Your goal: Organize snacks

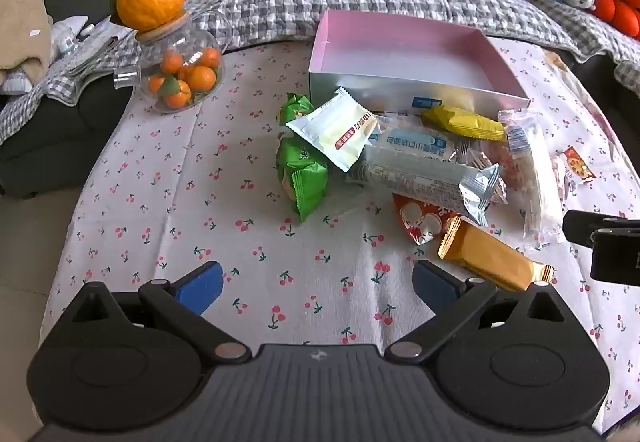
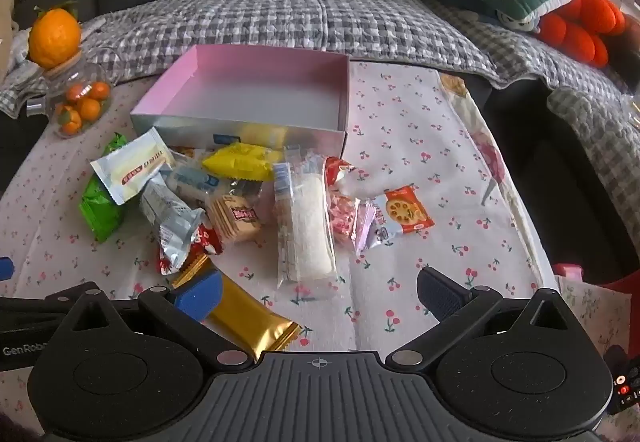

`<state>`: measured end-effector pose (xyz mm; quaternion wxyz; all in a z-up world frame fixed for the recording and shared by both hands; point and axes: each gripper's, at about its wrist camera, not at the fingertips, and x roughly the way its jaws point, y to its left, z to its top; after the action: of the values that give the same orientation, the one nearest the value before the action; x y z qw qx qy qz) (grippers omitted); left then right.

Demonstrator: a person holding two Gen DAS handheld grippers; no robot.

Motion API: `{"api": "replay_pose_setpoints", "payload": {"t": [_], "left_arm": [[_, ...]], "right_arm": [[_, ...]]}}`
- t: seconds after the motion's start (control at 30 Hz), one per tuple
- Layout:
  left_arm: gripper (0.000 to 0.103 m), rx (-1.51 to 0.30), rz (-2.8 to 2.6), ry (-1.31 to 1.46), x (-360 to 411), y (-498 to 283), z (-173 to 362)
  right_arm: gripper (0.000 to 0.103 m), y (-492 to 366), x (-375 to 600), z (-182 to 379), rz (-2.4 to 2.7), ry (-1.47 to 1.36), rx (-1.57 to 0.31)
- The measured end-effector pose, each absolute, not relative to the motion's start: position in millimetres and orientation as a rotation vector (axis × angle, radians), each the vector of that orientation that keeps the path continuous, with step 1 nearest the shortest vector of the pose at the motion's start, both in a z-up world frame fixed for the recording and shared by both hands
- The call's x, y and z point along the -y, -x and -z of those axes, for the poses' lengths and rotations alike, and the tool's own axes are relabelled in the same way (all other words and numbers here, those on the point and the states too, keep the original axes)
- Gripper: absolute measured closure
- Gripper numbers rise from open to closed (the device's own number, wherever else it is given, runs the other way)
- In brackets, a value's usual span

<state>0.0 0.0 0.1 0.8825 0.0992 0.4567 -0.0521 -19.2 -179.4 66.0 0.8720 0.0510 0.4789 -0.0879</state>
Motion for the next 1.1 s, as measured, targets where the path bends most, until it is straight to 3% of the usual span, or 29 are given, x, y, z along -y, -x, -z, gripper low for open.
{"api": "replay_pose_setpoints", "payload": {"t": [1.1], "left_arm": [[0.001, -0.953, 0.114, -0.183, -3.3, -1.7, -2.1]], "right_arm": [[0.000, 19.0, 177.8, -62.3, 0.187, -0.118, -1.020]]}}
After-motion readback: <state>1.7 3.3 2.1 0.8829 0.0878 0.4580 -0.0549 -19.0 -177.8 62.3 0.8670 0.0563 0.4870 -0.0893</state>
